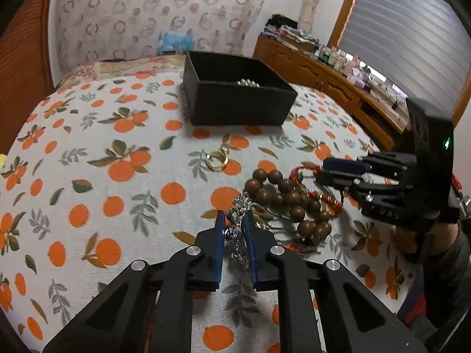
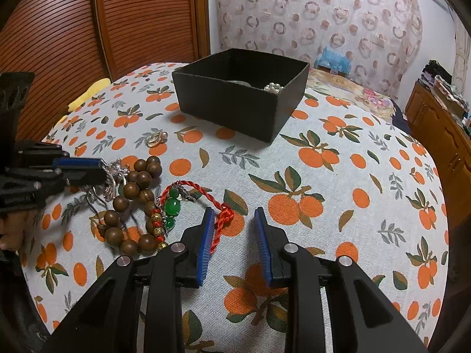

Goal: Organize jewelry
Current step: 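Grasp the silver hairpin chain with the left tool while the right grasps the red cord bracelet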

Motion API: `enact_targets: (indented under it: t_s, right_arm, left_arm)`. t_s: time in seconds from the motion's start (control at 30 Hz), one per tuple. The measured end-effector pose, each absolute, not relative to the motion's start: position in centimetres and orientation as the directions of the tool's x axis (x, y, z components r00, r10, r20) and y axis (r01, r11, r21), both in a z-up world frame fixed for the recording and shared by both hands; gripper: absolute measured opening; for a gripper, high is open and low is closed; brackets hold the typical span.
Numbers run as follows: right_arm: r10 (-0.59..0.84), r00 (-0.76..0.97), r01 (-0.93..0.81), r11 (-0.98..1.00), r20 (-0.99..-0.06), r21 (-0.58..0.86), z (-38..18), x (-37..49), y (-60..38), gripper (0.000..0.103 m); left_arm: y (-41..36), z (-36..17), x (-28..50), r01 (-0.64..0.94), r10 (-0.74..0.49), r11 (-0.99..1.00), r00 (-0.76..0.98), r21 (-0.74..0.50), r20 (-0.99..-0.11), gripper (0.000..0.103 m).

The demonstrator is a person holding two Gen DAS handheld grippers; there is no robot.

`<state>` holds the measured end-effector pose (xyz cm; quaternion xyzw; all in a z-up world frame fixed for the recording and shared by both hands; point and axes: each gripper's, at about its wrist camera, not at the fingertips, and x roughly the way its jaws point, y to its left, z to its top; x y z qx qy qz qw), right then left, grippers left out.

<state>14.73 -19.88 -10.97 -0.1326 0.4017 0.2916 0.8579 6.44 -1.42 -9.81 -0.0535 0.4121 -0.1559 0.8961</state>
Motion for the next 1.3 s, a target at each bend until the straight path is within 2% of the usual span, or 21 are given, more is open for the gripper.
enact_targets:
  t_s: [0.13,0.37,0.63,0.67,0.77,0.87,1.3]
  right_arm:
    - [0.393,0.508,-0.607,0.795,-0.766,0.006,-11.0,14.7,-19.9,0.03]
    - [0.393,0.508,-0.606,0.795,-0.766,0.006,-11.0,14.7,-19.8,0.03]
    - [0.389,0.511,-0.606,0.795,-0.767,-0.001,-11.0,14.7,-19.8,0.03]
    - [0.389,0.511,-0.604,0.797,-0.767,0.001,-11.0,14.7,-19.8,0.029]
    - [0.382,0.515,-0.6,0.8,-0.767,-0.004,-10.9,14.9,-19.9,0.008]
    - [0.365,0.524,-0.6,0.799,-0.77,-0.029,-10.8,15.0,-19.8,0.006]
    - [0.417,0.61,-0.601,0.798,-0.674,-0.05,-5.0,14.9,-19.8,0.006]
  left_arm:
    - [-1.2,-8.6,5.8,0.241,-0.311,0.95,0.648,-0.2,-0.696,0.011]
    - [-0.9,-6.4,4.7,0.209,-0.217,0.974,0.731,-0.091,-0.647,0.009]
    - [0.6,-5.6,4.5,0.158,-0.171,0.985,0.771,-0.075,-0.613,0.008]
    - [0.8,-5.4,4.5,0.155,-0.17,0.985,0.775,-0.079,-0.609,0.008]
    - [1.0,-5.2,4.3,0.144,-0.162,0.986,0.784,-0.078,-0.599,0.008]
    - [1.0,-5.1,4.3,0.145,-0.168,0.986,0.789,-0.087,-0.591,0.008]
    - [0.6,-3.3,4.4,0.156,-0.171,0.985,0.821,-0.073,-0.544,0.008]
